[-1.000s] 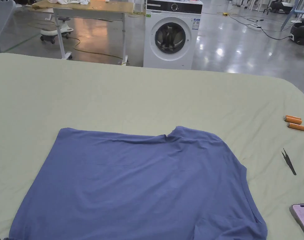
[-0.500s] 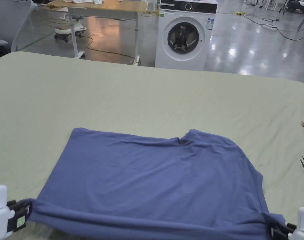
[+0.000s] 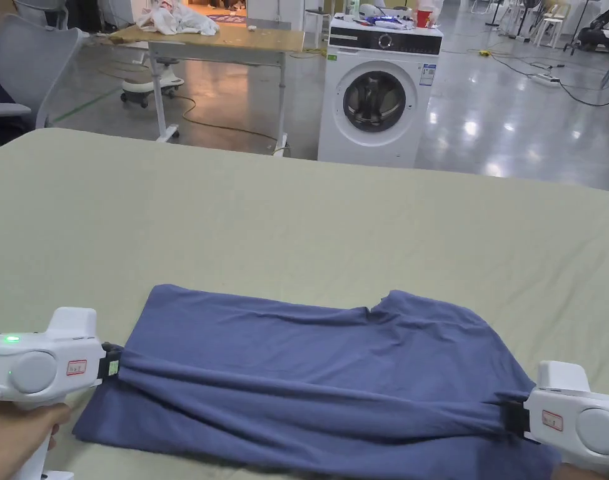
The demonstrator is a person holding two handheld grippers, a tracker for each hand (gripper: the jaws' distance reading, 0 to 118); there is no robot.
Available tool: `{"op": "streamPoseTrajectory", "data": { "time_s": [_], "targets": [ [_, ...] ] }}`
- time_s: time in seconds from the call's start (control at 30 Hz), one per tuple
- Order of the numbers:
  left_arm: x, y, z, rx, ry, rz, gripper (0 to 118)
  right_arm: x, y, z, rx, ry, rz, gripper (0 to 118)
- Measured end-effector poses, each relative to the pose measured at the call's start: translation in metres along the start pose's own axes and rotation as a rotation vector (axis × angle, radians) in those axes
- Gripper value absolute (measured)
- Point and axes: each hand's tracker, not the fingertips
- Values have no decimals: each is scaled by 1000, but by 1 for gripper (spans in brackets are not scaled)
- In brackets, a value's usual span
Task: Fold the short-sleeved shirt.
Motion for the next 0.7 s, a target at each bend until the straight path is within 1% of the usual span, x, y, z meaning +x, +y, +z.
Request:
{"op": "streamPoseTrajectory", "data": {
  "time_s": [0.2, 0.23, 0.27, 0.3, 0.33, 0.37, 0.4, 0.43, 0.47, 0.5, 0.63, 0.7],
  "targets": [
    [3, -7, -20, -51, 21, 17, 3, -5, -2, -17, -9, -13, 12, 8],
    [5, -9, -20, -56, 21, 13, 4, -7, -4, -15, -7, -17, 21, 10],
    [6, -11, -18, -55, 26, 6, 7, -8, -5, -12, 12, -27, 31, 15],
    [7, -13, -14, -48, 28, -1, 16, -10, -5, -4, 55, -52, 53, 21],
    [8, -14, -10, -34, 42, -5, 30, -13, -5, 2, 86, -72, 64, 33],
    [9, -15, -4, -13, 42, -7, 41, -16, -6, 12, 132, -88, 70, 43],
    [11, -15, 3, 25, 28, 0, 49, -19, -6, 20, 180, -94, 78, 53],
    [11, -15, 7, 63, 14, 9, 52, -22, -6, 27, 220, -94, 81, 64],
    [13, -16, 14, 107, -4, 10, 52, -27, -6, 35, 278, -94, 82, 67],
    [18, -17, 23, 152, -14, 7, 52, -32, -7, 43, 337, -94, 86, 68],
    [37, -26, 52, 339, -33, -27, 51, -57, -13, 69, 521, -83, 86, 68],
    [50, -32, 67, 432, -20, -42, 48, -71, -19, 80, 602, -79, 76, 66]
  ]
}}
